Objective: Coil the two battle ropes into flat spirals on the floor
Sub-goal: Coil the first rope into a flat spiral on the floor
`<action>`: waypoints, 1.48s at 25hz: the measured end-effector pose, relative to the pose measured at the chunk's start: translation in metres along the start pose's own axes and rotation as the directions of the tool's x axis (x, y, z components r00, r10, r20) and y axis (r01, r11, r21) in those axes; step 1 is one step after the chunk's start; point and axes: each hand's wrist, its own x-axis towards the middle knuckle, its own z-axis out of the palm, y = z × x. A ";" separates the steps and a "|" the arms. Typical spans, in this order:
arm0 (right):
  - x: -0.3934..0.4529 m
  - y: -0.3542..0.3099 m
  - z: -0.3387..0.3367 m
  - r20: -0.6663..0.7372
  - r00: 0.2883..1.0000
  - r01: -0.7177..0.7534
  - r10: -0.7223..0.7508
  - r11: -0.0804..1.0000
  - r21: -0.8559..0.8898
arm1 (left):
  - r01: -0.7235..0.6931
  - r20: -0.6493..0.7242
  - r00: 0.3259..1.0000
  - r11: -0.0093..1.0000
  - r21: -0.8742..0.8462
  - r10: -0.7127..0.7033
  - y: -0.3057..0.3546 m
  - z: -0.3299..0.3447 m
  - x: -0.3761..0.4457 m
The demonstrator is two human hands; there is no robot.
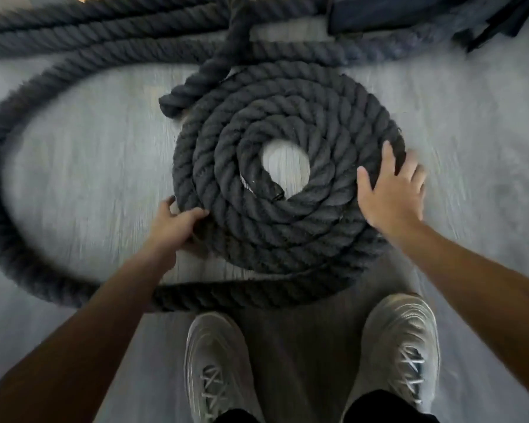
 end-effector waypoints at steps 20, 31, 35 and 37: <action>0.021 0.015 -0.010 0.066 0.979 0.180 -0.195 0.967 0.181 | -0.122 0.032 0.992 0.991 0.060 0.121 -0.017 -0.008 -0.026; -0.044 0.019 0.011 -0.093 0.979 -0.126 0.184 0.891 0.436 | -0.099 -0.061 0.992 0.973 0.211 0.114 0.032 -0.019 0.028; 0.018 0.033 -0.006 -0.025 0.999 -0.012 0.020 0.960 0.281 | 0.047 -0.027 0.999 0.989 0.141 -0.043 -0.008 -0.016 -0.012; 0.047 0.034 -0.016 0.019 1.000 -0.011 0.006 0.966 0.259 | 0.133 0.004 0.991 0.983 0.130 -0.135 -0.029 -0.010 -0.028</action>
